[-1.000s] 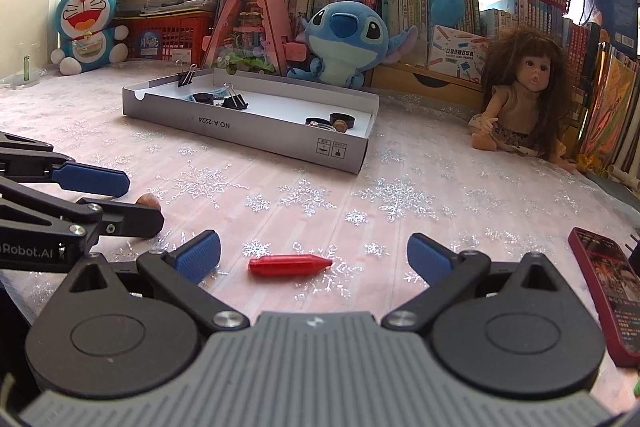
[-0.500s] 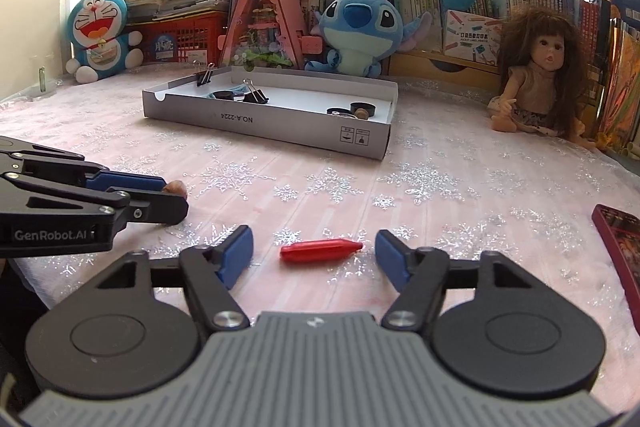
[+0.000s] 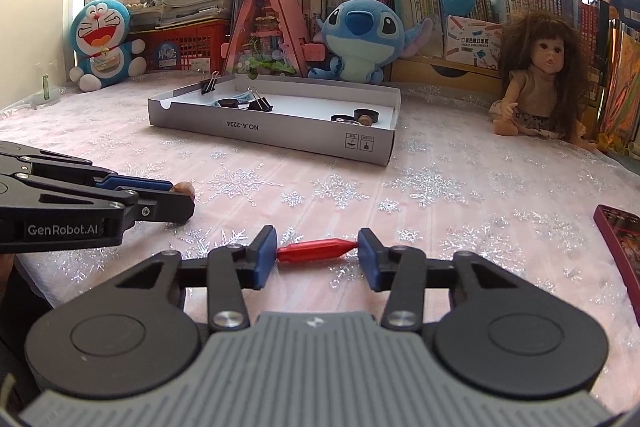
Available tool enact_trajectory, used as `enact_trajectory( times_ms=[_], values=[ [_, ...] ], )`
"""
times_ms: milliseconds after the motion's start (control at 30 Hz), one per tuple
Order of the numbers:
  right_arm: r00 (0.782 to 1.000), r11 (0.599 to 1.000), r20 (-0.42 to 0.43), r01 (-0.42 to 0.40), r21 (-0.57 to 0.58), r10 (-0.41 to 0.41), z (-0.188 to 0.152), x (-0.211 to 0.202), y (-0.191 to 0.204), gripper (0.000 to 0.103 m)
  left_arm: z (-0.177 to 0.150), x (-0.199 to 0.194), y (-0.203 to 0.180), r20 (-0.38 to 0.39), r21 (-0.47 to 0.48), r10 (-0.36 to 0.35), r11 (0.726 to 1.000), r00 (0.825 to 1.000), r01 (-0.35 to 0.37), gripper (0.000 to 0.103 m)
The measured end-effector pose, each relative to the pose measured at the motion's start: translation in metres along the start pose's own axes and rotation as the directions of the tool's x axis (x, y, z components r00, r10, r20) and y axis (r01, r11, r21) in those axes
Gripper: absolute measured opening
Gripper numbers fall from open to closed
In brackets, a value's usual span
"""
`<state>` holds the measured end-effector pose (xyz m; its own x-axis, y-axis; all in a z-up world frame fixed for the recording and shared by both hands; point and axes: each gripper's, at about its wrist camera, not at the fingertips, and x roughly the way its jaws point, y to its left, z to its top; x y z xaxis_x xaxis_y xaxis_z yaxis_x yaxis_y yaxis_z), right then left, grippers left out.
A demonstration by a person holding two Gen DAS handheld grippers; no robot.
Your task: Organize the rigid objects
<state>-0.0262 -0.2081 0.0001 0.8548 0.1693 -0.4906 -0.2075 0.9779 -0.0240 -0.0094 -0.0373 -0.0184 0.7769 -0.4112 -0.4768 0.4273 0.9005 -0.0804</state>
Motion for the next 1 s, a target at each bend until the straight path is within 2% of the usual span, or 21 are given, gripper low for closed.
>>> enact_trajectory(
  times_ms=[1000],
  values=[
    [0.999, 1.0, 0.036, 0.016, 0.02, -0.017, 0.01, 0.001, 0.001, 0.049, 0.009, -0.006, 0.012, 0.037, -0.052, 0.036, 0.998, 0.999, -0.034, 0.017]
  ],
)
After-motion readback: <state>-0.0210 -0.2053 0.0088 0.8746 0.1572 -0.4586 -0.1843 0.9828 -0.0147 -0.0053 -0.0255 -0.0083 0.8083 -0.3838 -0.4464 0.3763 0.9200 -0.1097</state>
